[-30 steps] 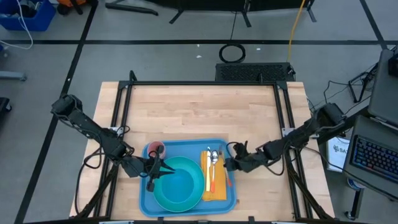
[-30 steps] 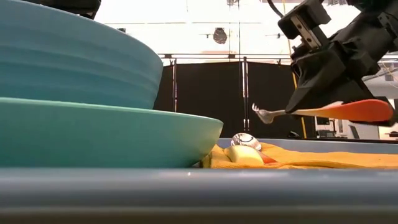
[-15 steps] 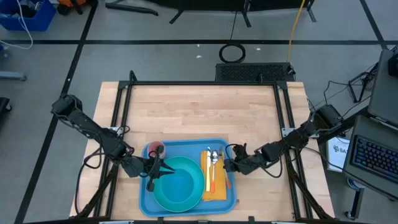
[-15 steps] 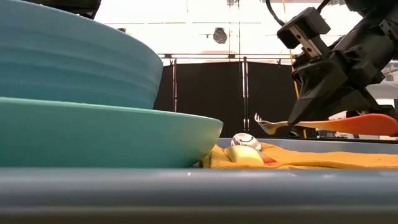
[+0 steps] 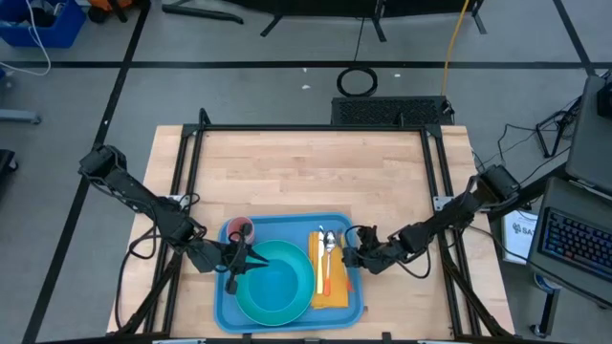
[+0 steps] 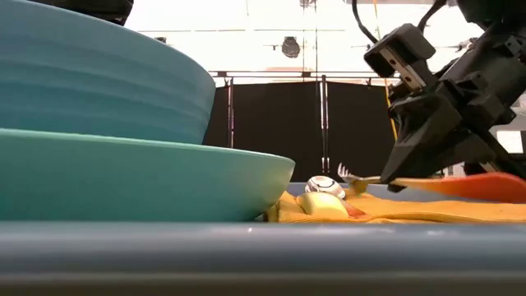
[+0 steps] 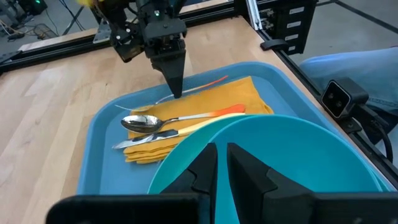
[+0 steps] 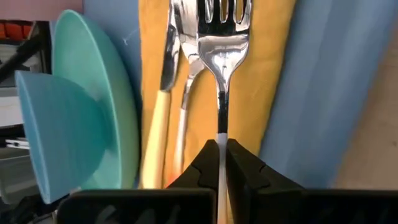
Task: Set up tray
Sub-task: Put the fork to the right of the spoon on the napkin
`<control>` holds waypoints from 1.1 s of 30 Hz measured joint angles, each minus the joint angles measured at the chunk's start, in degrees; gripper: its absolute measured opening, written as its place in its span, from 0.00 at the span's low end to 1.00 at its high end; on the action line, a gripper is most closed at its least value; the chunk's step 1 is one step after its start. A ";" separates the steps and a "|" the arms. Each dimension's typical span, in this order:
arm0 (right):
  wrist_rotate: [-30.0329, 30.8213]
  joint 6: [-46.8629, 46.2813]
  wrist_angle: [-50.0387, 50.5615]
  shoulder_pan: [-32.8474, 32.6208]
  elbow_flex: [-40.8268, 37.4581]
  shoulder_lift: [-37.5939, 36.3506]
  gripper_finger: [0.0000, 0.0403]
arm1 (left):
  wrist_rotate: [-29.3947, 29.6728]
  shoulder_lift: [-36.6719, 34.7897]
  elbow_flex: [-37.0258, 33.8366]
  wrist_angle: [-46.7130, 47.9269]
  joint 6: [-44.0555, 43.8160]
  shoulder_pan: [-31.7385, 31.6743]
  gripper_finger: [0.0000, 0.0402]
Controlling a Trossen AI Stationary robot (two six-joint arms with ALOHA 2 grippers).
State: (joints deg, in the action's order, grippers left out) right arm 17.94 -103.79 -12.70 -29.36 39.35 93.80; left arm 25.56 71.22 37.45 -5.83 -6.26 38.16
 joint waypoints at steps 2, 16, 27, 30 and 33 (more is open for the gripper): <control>-0.09 0.77 0.28 0.00 0.19 0.58 0.00 | 0.00 -0.01 0.00 -0.13 0.02 0.01 0.10; 1.62 0.96 0.58 0.39 0.66 1.44 0.01 | -0.02 -0.02 -0.02 0.09 -0.07 0.00 0.10; 1.52 -0.06 1.38 0.37 0.66 1.40 0.01 | -0.04 -0.02 -0.02 0.10 -0.03 0.00 0.10; 1.50 -0.10 1.38 0.26 0.66 1.40 0.01 | -0.04 -0.02 -0.02 0.10 -0.06 0.00 0.10; 1.73 -0.95 1.42 -0.07 0.66 1.40 0.01 | -0.04 -0.02 -0.02 0.07 -0.07 0.00 0.10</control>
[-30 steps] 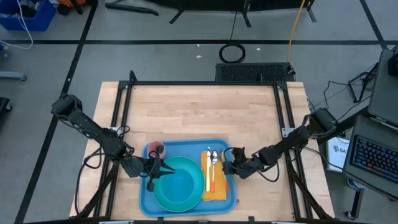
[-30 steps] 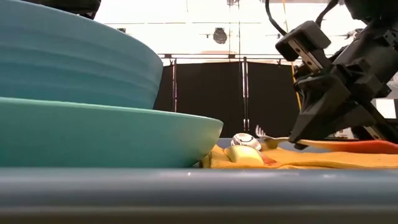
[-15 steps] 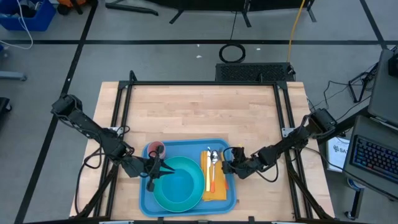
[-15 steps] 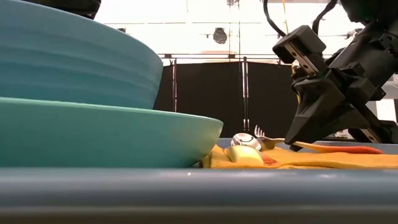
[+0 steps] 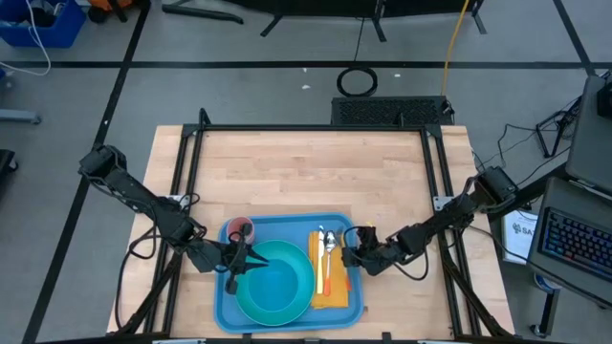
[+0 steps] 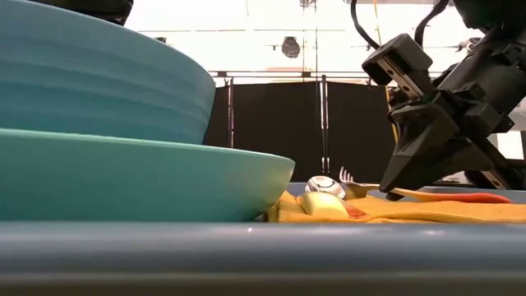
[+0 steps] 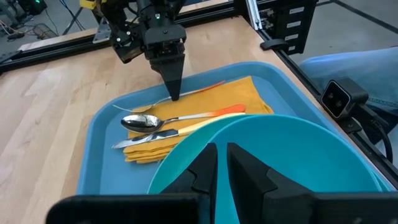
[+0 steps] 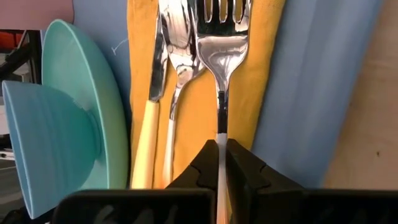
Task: Set up tray
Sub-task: Put the fork to the right of the spoon on the napkin
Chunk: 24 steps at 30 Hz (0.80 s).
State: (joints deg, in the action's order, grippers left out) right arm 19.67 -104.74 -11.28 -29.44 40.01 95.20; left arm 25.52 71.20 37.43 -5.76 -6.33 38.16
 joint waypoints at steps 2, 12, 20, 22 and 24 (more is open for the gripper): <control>0.00 -0.07 0.33 -0.23 0.00 0.00 0.01 | 0.00 0.00 0.00 0.01 0.02 -0.01 0.10; -0.17 0.91 -1.45 -0.21 -0.02 0.00 0.06 | 0.00 0.00 0.00 0.00 0.06 0.01 0.10; 0.00 1.38 -1.40 -0.19 -0.02 0.00 0.16 | 0.00 0.00 0.00 -0.02 0.04 0.01 0.10; 0.01 1.78 -1.94 -0.19 -0.04 0.00 0.18 | 0.00 0.00 0.00 -0.02 0.04 0.00 0.10; 0.10 2.26 -3.24 -0.19 -0.04 0.00 0.19 | 0.00 0.00 0.00 -0.02 0.04 -0.01 0.10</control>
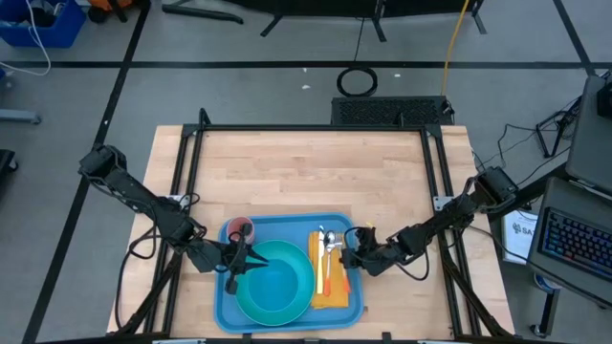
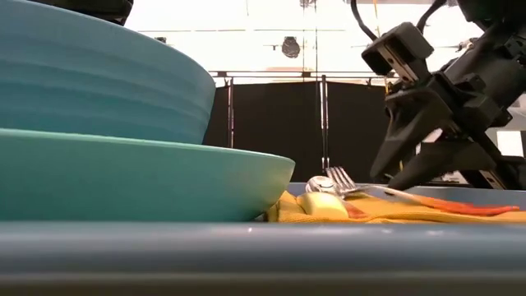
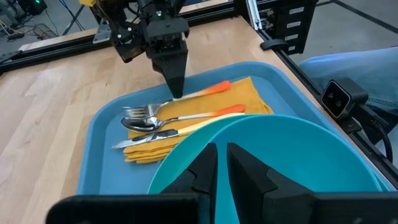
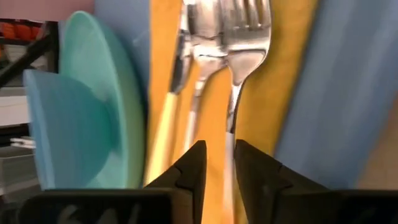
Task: Set up tray
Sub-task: Put the fork to the right of the spoon on the napkin
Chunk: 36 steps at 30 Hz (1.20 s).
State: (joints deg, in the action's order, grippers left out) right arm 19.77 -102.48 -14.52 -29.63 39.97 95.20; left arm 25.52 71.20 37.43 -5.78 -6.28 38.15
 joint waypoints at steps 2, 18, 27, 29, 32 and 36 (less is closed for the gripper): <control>0.02 0.09 -1.76 0.00 0.00 0.00 0.20 | 0.00 0.00 0.00 0.00 0.02 0.01 0.10; 4.22 8.48 -2.27 0.00 0.00 -1.43 0.08 | -0.04 0.00 0.00 0.11 0.00 0.00 0.10; 1.24 16.42 -1.93 0.02 0.00 -2.14 0.01 | 0.00 0.00 0.00 -0.77 0.02 0.02 0.10; 1.07 16.69 -2.19 0.02 0.00 -2.09 0.02 | 0.00 0.00 0.00 -1.20 0.18 0.01 0.10; -1.53 22.44 -9.01 0.02 -0.01 -2.08 0.05 | 0.02 0.00 0.00 -1.53 0.51 0.02 0.10; -3.12 33.99 -16.98 0.02 0.00 -2.10 0.10 | 0.00 0.00 0.00 -1.51 0.59 0.00 0.10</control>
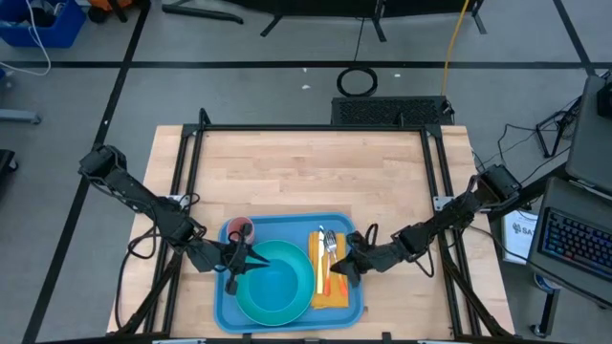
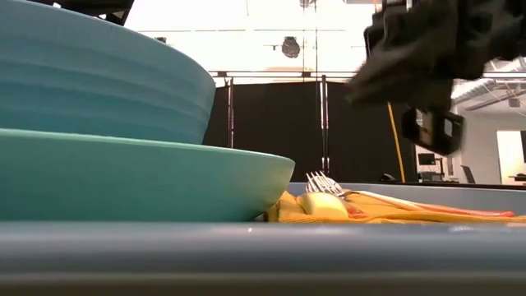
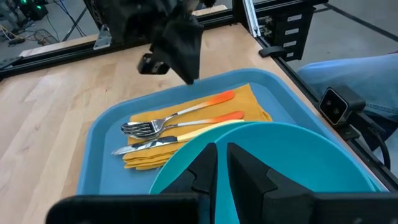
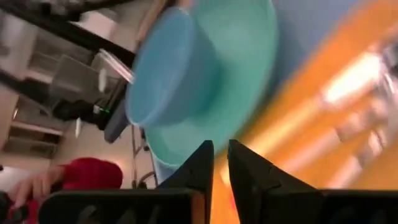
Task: Set up tray
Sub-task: Put the fork to the right of the spoon on the napkin
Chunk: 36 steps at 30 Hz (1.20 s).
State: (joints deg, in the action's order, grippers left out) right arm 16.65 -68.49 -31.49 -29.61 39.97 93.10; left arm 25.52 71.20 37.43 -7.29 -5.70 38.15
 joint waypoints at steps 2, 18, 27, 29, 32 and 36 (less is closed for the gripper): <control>1.49 4.75 -4.17 0.03 0.00 0.00 0.12 | 0.00 0.00 0.00 0.00 -0.06 0.02 0.10; -3.29 -6.86 20.84 2.90 8.32 0.80 0.25 | 0.00 0.00 0.00 0.20 -0.02 -0.26 0.10; -7.78 -13.28 33.48 5.21 11.21 2.09 0.33 | -0.02 0.00 0.00 0.40 0.01 -0.26 0.10; -8.27 -13.35 32.47 5.72 11.30 3.00 0.33 | -0.02 0.00 0.00 0.46 0.05 -0.26 0.10; -9.56 -13.38 32.96 6.58 11.34 4.65 0.33 | -0.02 0.00 0.00 0.73 0.04 -0.26 0.10; -10.96 -12.83 33.97 7.21 12.79 6.86 0.33 | -0.02 0.00 0.00 1.20 0.00 -0.26 0.10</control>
State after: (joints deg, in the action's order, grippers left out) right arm 5.69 -81.32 2.47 -22.40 52.76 99.96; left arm 25.50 71.20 37.43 -6.09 -5.69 37.89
